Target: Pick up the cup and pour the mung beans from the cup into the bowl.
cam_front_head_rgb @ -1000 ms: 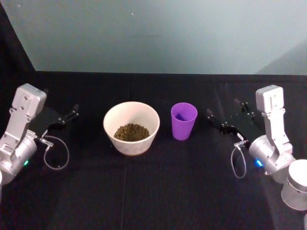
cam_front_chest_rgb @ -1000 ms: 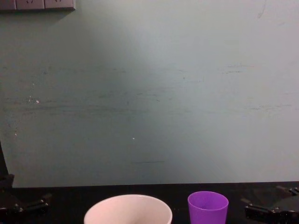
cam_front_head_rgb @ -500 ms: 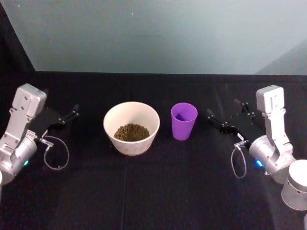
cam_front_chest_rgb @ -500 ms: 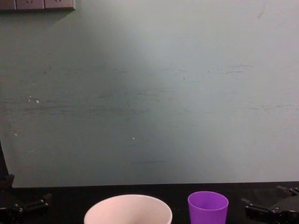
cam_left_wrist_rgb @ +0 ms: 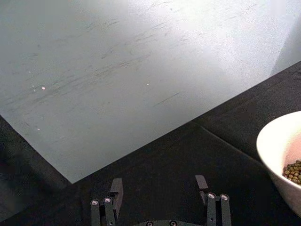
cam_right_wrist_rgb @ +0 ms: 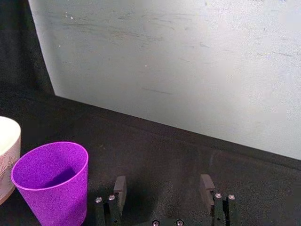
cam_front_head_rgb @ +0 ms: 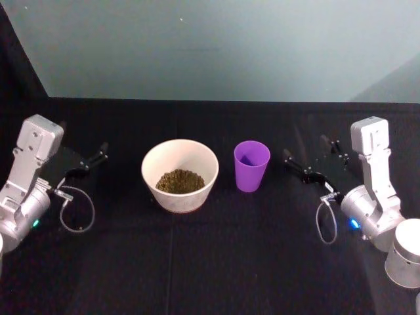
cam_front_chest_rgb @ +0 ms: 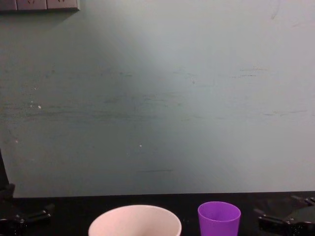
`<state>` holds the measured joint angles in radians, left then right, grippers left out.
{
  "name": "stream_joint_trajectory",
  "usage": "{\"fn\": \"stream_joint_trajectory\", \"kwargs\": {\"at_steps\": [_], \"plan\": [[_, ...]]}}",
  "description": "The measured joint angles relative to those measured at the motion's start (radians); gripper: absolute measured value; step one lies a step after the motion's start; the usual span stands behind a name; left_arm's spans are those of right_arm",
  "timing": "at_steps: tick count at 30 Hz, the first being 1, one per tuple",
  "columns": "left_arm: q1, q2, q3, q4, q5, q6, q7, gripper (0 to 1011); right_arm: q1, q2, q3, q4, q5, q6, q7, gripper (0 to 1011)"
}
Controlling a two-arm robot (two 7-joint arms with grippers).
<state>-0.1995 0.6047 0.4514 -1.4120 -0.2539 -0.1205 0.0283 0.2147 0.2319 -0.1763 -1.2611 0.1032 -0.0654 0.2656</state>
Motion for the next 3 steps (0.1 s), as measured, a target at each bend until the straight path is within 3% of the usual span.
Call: {"fn": "stream_joint_trajectory", "kwargs": {"at_steps": [3], "plan": [[0.0, 0.0, 0.0, 0.0, 0.0, 0.0, 0.0, 1000, 0.0, 0.0, 0.0, 0.0, 0.0, 0.0, 0.0, 1003]]}}
